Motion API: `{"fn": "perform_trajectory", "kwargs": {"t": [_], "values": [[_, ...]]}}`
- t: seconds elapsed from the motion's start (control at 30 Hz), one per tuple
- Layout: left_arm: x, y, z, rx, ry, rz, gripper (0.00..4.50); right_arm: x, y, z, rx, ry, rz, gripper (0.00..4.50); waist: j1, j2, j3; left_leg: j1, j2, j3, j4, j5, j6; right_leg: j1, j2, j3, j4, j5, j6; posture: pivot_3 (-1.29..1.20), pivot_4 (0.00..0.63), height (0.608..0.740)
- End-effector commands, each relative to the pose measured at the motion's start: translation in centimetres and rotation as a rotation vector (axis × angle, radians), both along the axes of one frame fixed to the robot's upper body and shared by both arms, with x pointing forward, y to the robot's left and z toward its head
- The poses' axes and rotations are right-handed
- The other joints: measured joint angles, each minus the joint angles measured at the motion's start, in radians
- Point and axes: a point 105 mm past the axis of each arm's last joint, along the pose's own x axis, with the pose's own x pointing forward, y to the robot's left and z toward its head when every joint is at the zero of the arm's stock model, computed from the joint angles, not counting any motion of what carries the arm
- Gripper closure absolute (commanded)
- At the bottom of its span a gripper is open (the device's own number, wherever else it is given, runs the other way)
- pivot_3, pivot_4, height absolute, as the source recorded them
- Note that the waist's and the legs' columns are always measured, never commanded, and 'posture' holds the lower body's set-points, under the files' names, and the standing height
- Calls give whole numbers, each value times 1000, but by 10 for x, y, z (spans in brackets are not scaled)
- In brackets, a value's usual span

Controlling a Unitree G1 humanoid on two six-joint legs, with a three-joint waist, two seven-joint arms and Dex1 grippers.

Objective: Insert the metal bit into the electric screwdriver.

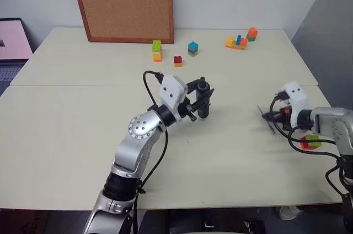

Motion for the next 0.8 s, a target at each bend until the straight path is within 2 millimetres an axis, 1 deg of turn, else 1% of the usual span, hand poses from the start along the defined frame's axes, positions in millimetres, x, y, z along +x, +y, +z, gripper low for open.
{"fn": "perform_trajectory", "kwargs": {"t": [0.03, 0.13, 0.23, 0.33, 0.43, 0.53, 0.63, 0.7, 0.8], "values": [[-7, 3, 29, -53, -41, -55, 2849, -5, 16, 26, 23, -168, 47, 4500, 1, 0, 0, 0, 0, 0, 0, 0, 0, 0, 0, 0, 0, 0, 0, 0, 150, 740], [-7, 8, 27, -20, -3, -104, 2850, -11, 31, 34, 51, -259, 93, 4500, 1, 0, 0, -1, 0, -1, 0, 0, 0, -1, 0, 0, 0, 0, 0, 0, 150, 740], [-10, 9, 26, 21, 17, -158, 2850, -12, 40, 42, 87, -347, 104, 4500, 0, 0, 0, -2, 1, -1, 0, 0, 0, -2, -1, 1, 0, 0, 0, 0, 150, 740], [-18, 6, 26, 95, -1, -238, 2850, -15, 47, 57, 150, -444, 116, 4500, 1, 0, 0, -2, 0, -1, 0, 0, 0, -2, -1, 0, 1, 0, 0, 0, 150, 740], [-18, 7, 26, 136, -12, -260, 2850, -18, 53, 73, 214, -531, 132, 4500, 1, 0, 0, -2, 0, -1, 0, 0, 0, -2, -1, 0, 1, 0, 0, 0, 150, 740], [-15, 10, 19, 159, -4, -251, 2850, -22, 63, 93, 307, -620, 146, 4500, 0, 1, 0, -2, 0, -1, 0, 0, 0, -2, -1, 0, 1, 0, 0, 0, 150, 740], [-12, 8, 6, 190, -2, -238, 2850, -30, 77, 112, 388, -693, 188, 4500, -1, 1, 0, -2, 1, -2, 0, 0, 0, -2, -1, 1, 1, 0, 0, 0, 150, 740], [-11, 8, 1, 195, 1, -232, 2850, -33, 82, 120, 433, -738, 198, 4500, 0, 1, 0, -1, 1, -2, 0, 0, 0, -2, -1, 0, 1, 0, 0, 0, 150, 740], [-10, 6, -4, 195, 12, -226, 2850, -37, 88, 124, 478, -750, 228, 4500, 1, 1, 0, -1, 1, -2, 0, 0, 0, -2, -1, 0, 2, 0, 0, 0, 150, 740]]}}
